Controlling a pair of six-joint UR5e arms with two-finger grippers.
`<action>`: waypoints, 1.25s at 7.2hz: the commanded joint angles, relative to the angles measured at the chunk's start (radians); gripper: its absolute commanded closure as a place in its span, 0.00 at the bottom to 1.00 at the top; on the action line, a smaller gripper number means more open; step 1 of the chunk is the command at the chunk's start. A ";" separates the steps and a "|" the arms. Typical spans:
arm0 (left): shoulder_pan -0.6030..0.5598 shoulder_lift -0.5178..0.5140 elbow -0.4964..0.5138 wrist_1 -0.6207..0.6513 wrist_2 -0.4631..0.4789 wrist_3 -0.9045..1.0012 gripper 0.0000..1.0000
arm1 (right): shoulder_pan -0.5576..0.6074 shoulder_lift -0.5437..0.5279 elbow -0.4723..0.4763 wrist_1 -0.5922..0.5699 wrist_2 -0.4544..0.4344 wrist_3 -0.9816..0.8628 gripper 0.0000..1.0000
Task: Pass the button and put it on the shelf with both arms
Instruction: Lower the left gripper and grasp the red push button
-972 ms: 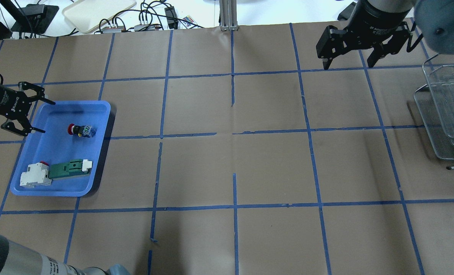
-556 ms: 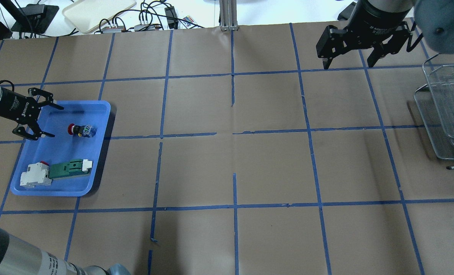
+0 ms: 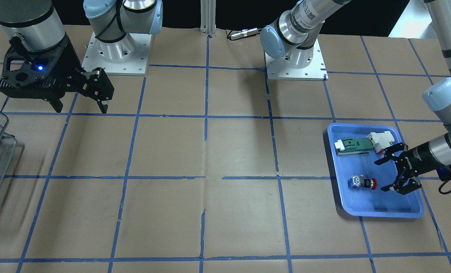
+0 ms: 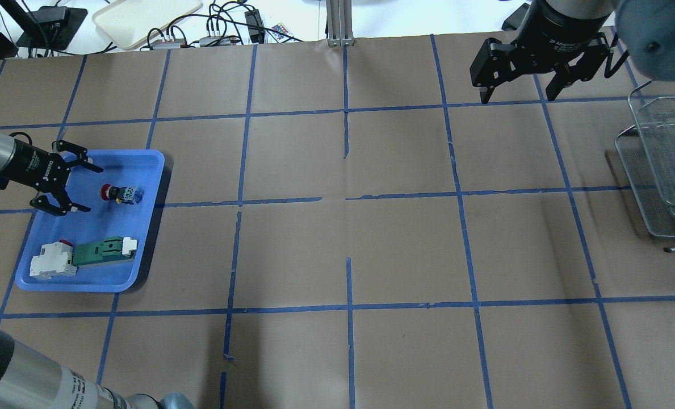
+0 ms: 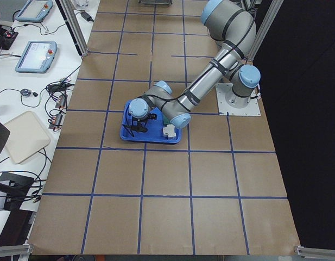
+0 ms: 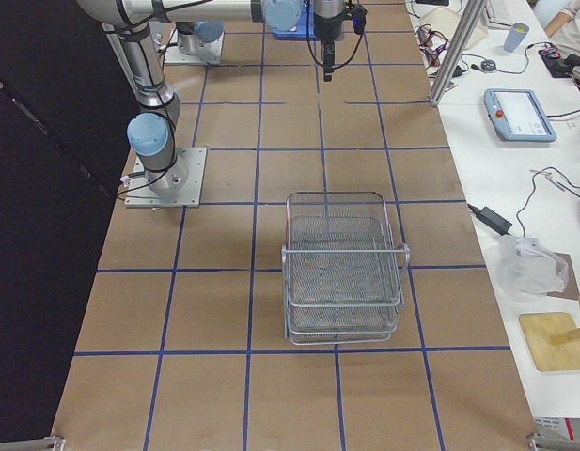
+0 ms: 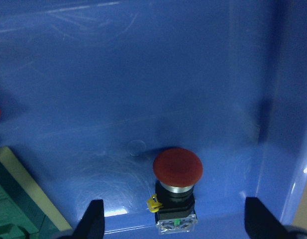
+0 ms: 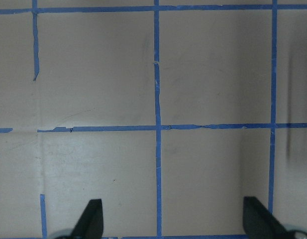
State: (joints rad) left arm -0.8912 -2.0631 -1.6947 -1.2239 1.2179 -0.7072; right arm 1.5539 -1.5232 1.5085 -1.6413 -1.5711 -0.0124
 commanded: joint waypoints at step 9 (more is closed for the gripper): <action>0.000 -0.037 -0.017 -0.022 0.005 -0.028 1.00 | 0.002 0.000 -0.001 -0.002 -0.001 0.002 0.00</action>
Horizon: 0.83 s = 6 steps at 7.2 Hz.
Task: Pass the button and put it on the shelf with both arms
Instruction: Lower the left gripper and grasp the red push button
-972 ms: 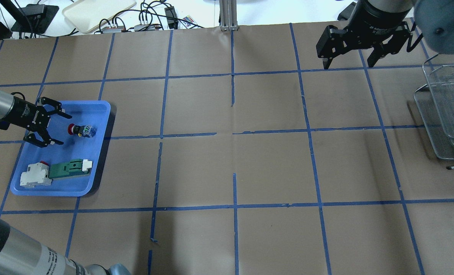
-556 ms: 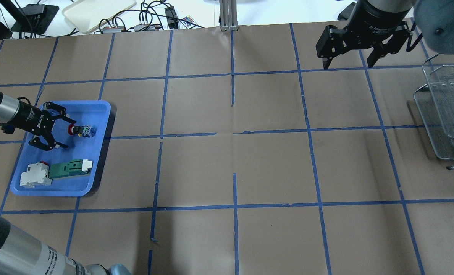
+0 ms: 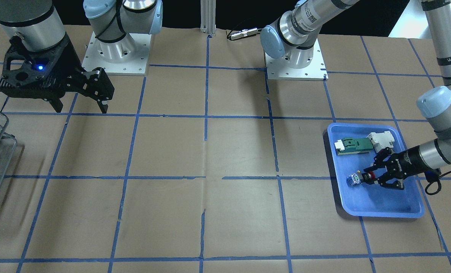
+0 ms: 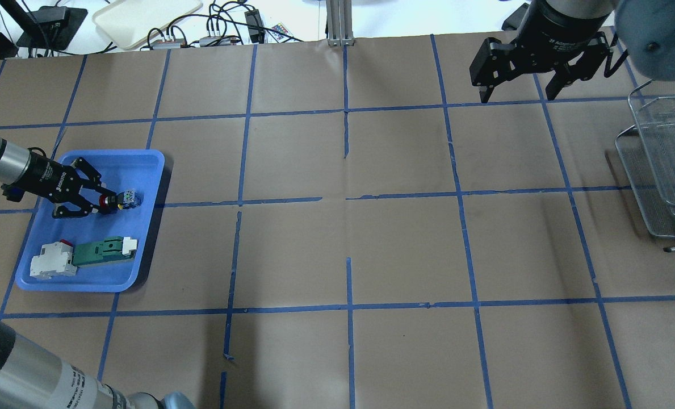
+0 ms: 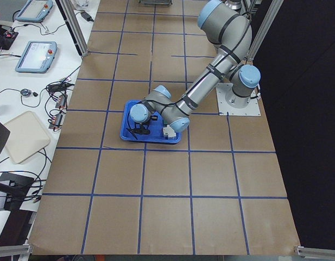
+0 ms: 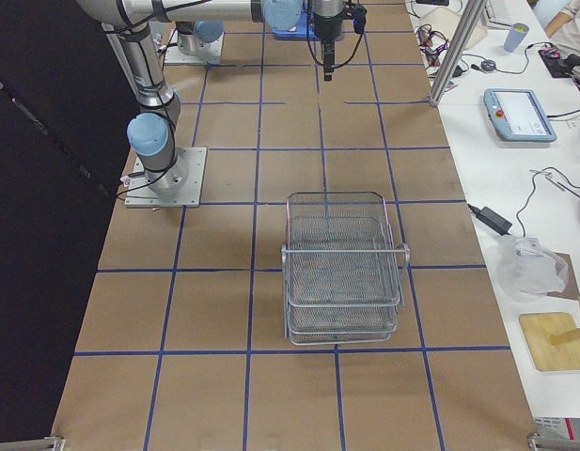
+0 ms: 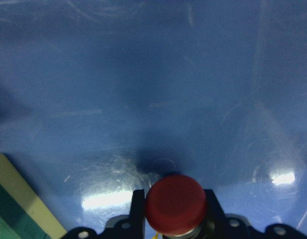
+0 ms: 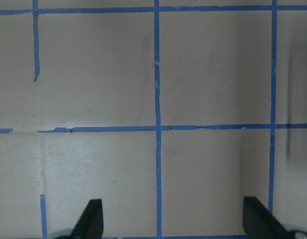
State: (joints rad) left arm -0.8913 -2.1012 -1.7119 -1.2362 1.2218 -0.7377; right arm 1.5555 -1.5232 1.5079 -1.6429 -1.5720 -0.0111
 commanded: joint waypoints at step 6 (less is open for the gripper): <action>-0.114 0.125 0.187 -0.311 0.026 0.014 1.00 | 0.000 0.002 0.000 -0.021 0.000 -0.001 0.00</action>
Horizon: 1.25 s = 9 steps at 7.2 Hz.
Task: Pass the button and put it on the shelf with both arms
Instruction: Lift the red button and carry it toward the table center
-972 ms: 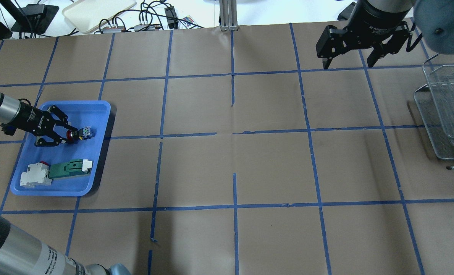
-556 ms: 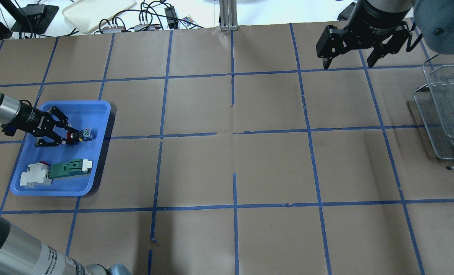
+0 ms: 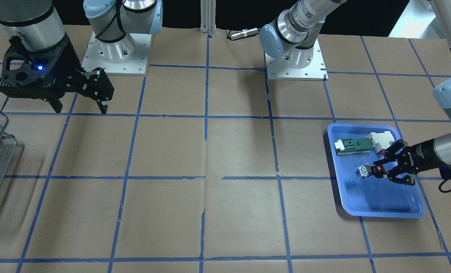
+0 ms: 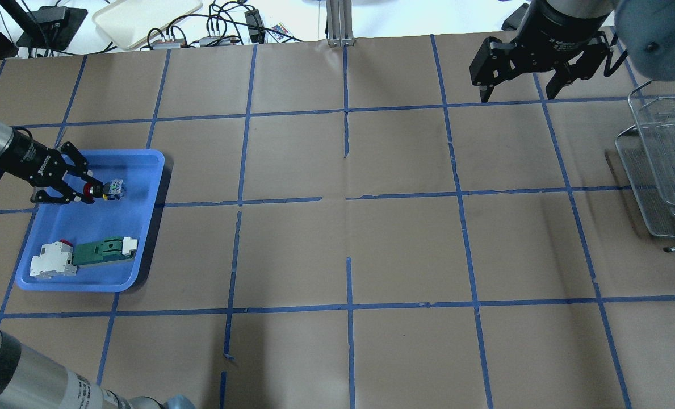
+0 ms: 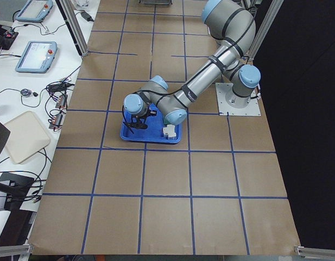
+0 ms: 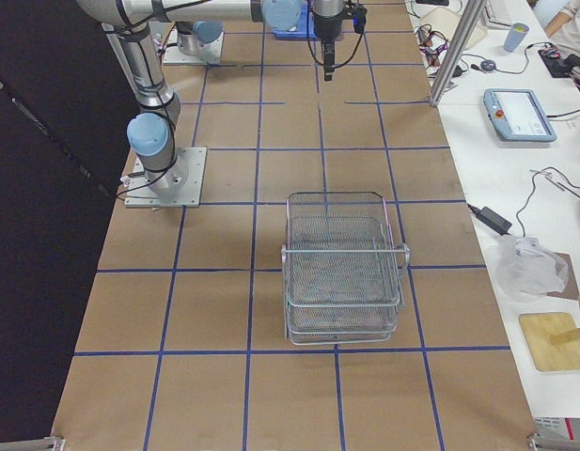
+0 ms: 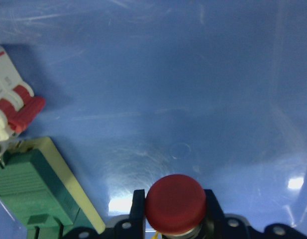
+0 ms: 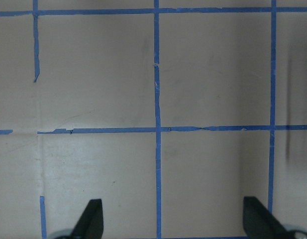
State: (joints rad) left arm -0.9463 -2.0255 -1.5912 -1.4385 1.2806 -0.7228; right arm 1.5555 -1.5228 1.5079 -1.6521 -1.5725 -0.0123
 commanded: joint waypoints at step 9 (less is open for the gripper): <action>-0.666 0.185 0.140 -0.195 -0.264 -0.458 1.00 | 0.008 -0.031 -0.003 -0.003 0.113 -0.161 0.00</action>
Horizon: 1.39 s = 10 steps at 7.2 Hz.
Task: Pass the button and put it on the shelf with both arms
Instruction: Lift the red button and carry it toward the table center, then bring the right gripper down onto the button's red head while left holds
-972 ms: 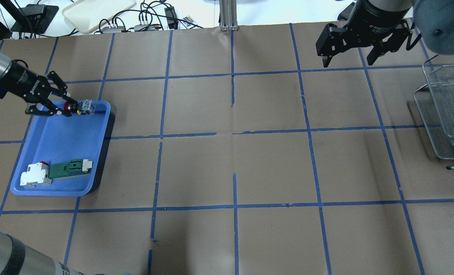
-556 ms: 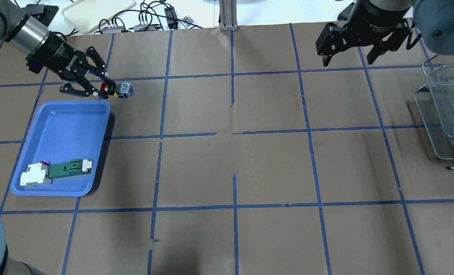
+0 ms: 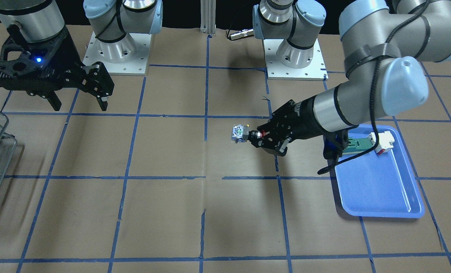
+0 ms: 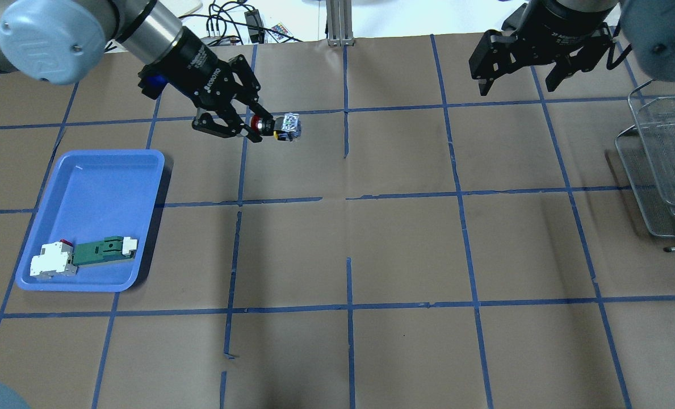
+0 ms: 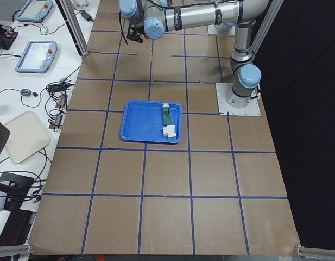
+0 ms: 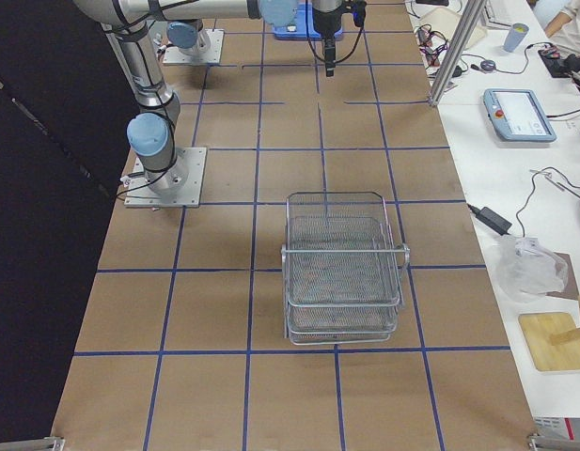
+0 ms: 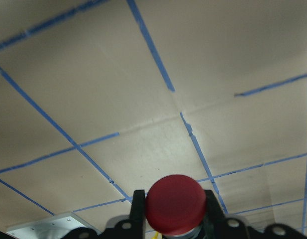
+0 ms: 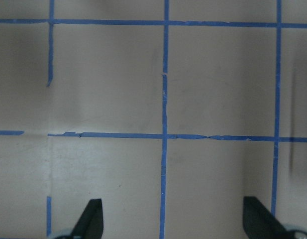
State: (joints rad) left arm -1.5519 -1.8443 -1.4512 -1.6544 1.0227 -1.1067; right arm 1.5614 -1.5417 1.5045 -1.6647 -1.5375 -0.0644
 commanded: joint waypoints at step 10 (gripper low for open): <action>-0.203 0.026 0.000 0.182 -0.121 -0.317 1.00 | 0.057 -0.002 0.051 -0.038 0.295 -1.215 0.00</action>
State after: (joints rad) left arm -1.7537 -1.8260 -1.4515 -1.4729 0.9088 -1.4179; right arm 1.6175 -1.5553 1.5491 -1.6750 -1.2423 -1.2205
